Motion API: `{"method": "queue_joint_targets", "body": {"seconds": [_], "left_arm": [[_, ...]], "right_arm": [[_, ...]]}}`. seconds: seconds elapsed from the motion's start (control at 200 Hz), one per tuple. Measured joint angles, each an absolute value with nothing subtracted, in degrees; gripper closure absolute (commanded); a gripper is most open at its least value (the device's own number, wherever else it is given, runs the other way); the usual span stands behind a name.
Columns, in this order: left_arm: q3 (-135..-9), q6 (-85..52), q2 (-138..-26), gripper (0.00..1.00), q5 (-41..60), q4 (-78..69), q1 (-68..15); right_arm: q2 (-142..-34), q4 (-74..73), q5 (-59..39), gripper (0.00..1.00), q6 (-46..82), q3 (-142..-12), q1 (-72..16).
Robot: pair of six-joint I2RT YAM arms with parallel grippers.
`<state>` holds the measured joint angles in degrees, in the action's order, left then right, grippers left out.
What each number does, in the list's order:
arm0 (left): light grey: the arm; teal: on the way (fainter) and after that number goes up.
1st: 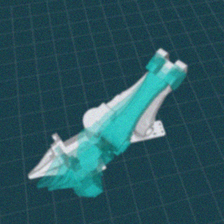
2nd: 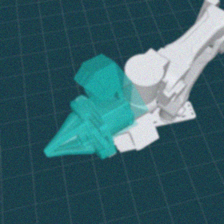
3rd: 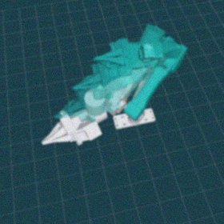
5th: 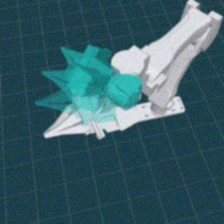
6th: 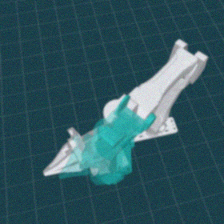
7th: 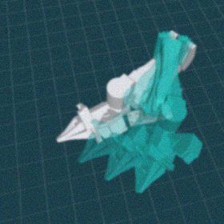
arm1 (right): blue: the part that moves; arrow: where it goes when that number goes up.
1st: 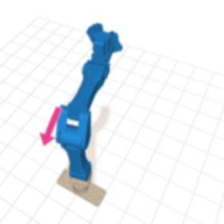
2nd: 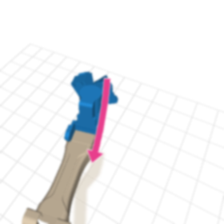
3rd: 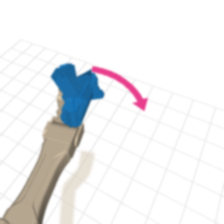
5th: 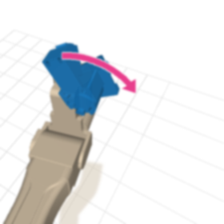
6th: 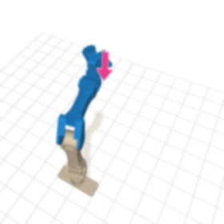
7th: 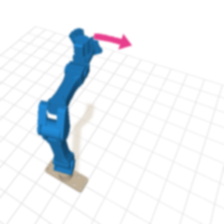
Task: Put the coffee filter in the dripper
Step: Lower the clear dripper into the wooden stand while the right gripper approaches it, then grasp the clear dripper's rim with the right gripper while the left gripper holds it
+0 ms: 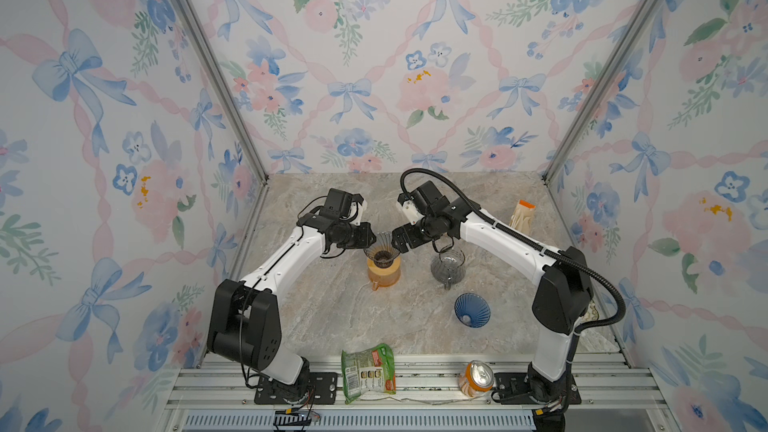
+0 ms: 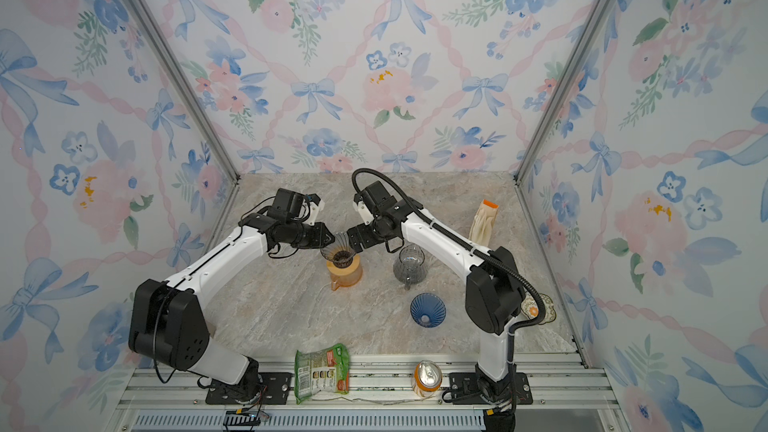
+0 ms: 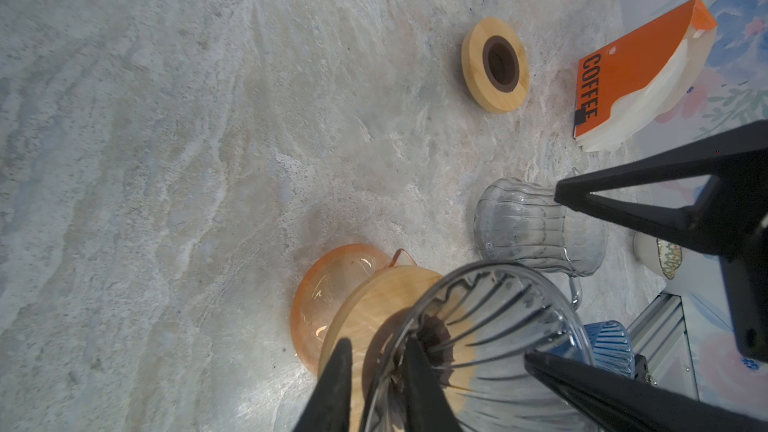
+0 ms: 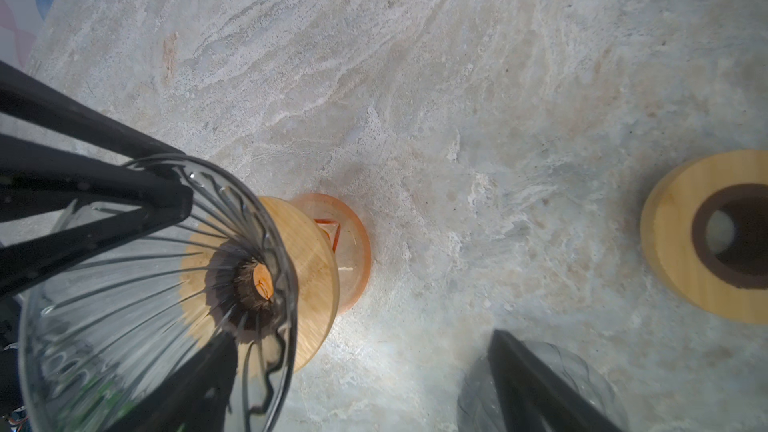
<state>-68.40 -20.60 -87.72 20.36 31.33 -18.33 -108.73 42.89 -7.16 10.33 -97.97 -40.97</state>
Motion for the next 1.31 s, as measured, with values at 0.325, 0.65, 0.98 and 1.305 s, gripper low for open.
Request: {"method": "queue_joint_targets", "body": {"seconds": [0.325, 0.65, 0.98, 1.305], "left_arm": [[-69.04, -20.62, -86.61, 0.64, 20.36, 31.29, -18.33], [-68.88, -20.62, -83.00, 0.64, 20.21, 31.24, -17.67], [-64.82, -20.73, -78.46, 0.73, 20.43, 31.16, -16.08], [-63.77, -20.84, -78.59, 0.79, 20.62, 31.20, -16.08]], "right_arm": [[-108.81, 42.61, -12.08, 0.03, 11.00, -98.52, -40.80], [-108.03, 42.24, -14.52, 0.16, 13.21, -98.50, -40.12], [-105.08, 40.99, -17.32, 0.38, 16.47, -97.23, -38.52], [-105.10, 40.88, -19.75, 0.54, 20.12, -96.99, -38.28]]}}
